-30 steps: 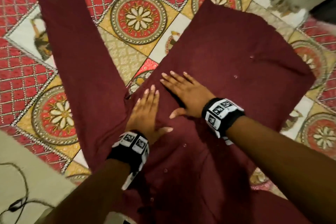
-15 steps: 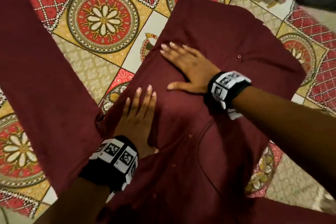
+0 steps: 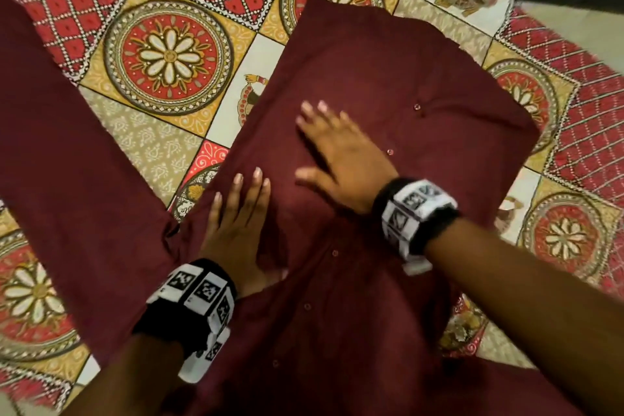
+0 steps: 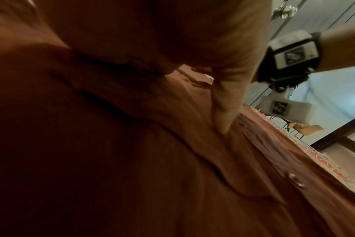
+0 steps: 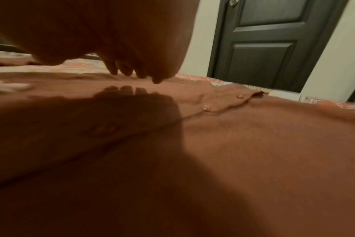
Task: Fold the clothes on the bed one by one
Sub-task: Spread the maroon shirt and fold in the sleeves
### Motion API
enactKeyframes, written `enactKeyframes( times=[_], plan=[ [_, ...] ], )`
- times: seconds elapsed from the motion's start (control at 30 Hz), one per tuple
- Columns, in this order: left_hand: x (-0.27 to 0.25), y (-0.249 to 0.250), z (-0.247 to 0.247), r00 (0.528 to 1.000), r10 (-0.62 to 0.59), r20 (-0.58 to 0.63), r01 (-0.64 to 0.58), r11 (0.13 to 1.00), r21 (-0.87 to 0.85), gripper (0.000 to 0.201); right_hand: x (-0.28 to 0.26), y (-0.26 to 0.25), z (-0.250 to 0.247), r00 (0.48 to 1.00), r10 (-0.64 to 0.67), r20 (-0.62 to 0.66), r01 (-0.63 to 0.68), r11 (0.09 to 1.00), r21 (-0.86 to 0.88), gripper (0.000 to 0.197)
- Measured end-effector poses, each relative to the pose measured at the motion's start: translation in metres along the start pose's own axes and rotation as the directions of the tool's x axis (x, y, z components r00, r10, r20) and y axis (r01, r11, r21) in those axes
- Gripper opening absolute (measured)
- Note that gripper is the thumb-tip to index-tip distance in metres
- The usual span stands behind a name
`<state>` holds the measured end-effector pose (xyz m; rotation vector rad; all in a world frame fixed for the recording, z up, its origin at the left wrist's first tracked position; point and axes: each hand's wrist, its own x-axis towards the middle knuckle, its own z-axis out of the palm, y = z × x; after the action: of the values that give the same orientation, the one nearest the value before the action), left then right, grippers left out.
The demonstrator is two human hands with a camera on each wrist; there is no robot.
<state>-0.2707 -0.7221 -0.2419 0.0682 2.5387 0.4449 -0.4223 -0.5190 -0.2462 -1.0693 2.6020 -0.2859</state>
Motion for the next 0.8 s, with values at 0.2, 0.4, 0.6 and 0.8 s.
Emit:
enactKeyframes(
  times=[0.2, 0.4, 0.6, 0.8],
  plan=[
    [-0.016, -0.010, 0.008, 0.986, -0.023, -0.168, 0.004, 0.993, -0.115, 0.105, -0.011, 0.072, -0.019, 0.932, 0.361, 0.012, -0.359, 0.922, 0.143, 0.104],
    [-0.059, -0.047, -0.024, 0.962, -0.077, -0.260, -0.054, 0.886, -0.460, 0.078, 0.016, 0.009, -0.056, 0.967, 0.193, -0.168, -0.176, 0.978, 0.113, 0.088],
    [-0.071, -0.160, -0.094, 0.896, -0.094, -0.433, -0.051, 0.949, -0.311, 0.055, 0.007, -0.219, 0.031, 0.936, 0.116, -0.332, -0.016, 0.957, 0.291, 0.048],
    [-0.041, -0.250, -0.089, 0.904, 0.426, 0.045, -0.417, 0.850, 0.322, 0.057, 0.054, -0.352, 0.082, 0.935, 0.322, -0.151, -0.214, 0.848, 0.486, 0.061]
  ],
)
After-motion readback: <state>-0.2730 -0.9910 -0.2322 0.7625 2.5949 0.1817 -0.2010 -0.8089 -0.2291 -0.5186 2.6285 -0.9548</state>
